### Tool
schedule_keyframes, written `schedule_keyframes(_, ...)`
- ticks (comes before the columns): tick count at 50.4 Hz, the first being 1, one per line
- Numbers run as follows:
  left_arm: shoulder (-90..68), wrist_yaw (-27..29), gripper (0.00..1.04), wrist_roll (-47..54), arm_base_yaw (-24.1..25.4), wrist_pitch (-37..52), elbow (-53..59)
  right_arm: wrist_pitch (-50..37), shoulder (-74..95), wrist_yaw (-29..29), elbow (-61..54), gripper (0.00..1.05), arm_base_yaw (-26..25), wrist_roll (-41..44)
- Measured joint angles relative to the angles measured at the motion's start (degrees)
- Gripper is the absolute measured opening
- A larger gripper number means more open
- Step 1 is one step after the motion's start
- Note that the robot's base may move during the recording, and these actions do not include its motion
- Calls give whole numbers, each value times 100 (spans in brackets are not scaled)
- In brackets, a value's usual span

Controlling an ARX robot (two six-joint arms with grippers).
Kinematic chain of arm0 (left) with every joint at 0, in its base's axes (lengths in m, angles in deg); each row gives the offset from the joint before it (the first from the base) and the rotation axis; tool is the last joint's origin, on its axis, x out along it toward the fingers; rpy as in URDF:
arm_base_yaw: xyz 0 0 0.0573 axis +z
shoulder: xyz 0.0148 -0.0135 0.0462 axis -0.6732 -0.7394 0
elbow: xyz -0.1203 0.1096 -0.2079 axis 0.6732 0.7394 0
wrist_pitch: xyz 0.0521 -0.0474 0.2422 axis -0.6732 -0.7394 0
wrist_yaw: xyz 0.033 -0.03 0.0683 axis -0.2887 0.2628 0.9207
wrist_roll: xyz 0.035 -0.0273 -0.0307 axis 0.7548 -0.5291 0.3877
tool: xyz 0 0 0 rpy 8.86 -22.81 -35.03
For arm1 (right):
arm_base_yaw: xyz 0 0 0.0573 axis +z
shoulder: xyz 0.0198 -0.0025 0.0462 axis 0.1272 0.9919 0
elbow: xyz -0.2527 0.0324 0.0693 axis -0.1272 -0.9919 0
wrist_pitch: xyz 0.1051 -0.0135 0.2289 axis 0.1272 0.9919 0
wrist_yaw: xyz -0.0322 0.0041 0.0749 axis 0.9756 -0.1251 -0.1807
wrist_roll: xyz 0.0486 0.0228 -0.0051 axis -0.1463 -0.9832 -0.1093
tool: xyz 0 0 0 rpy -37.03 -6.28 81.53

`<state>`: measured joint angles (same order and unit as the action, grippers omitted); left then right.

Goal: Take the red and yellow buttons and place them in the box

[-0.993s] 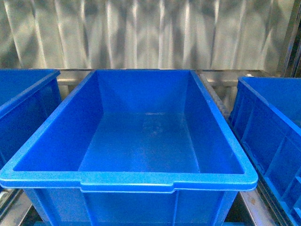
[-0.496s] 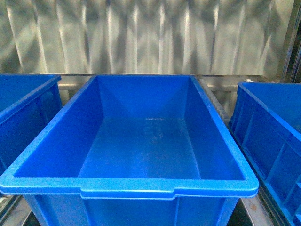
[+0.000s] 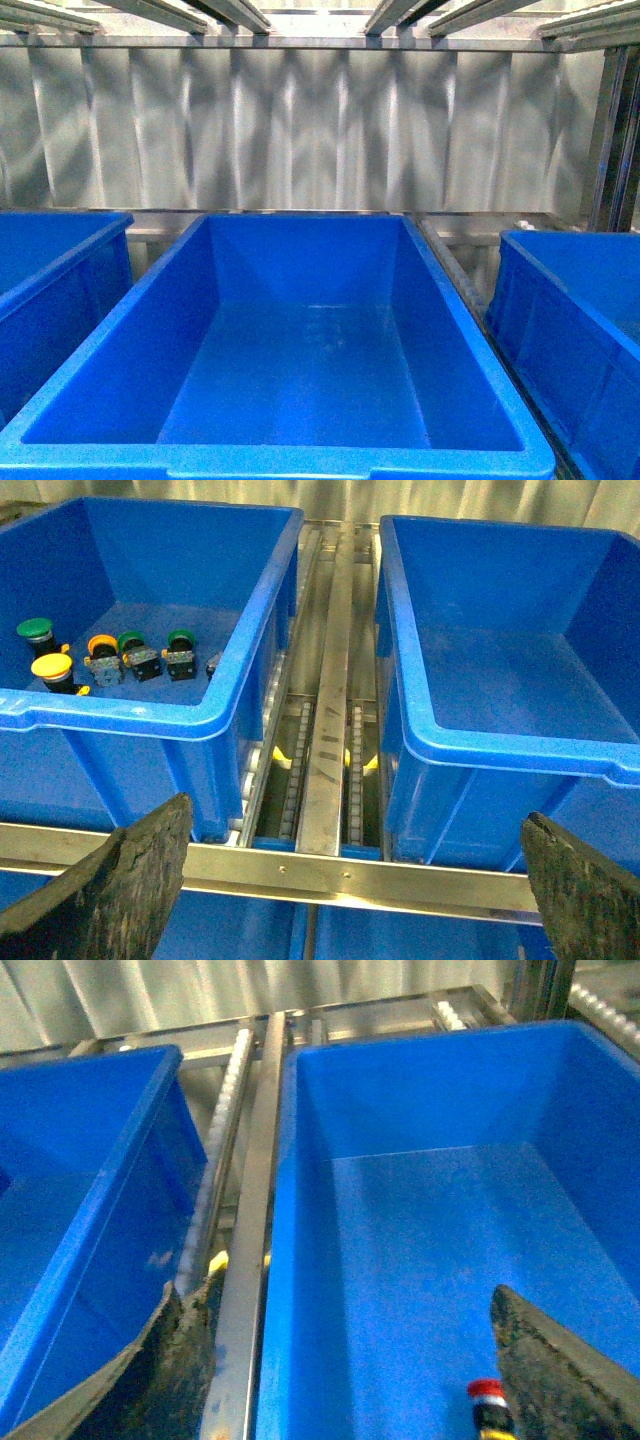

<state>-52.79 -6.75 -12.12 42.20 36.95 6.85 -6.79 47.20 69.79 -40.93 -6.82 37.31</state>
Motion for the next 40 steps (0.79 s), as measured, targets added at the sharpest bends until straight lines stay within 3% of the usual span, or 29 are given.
schedule_keyframes(6,0,2,97,0,0,0,0,675,-1784,234,-1167,47,236,363)
schedule_keyframes(16,0,2,97,0,0,0,0,1036,-2997,682,-1808,3,658,490)
schedule_keyframes(21,0,2,97,0,0,0,0,1152,-3246,828,-1978,3,815,490)
schedule_keyframes(24,0,2,97,0,0,0,0,1259,-3438,1303,-2061,3,1180,487)
schedule_keyframes(40,0,2,97,0,0,0,0,1657,-4094,1384,-2291,3,1401,490)
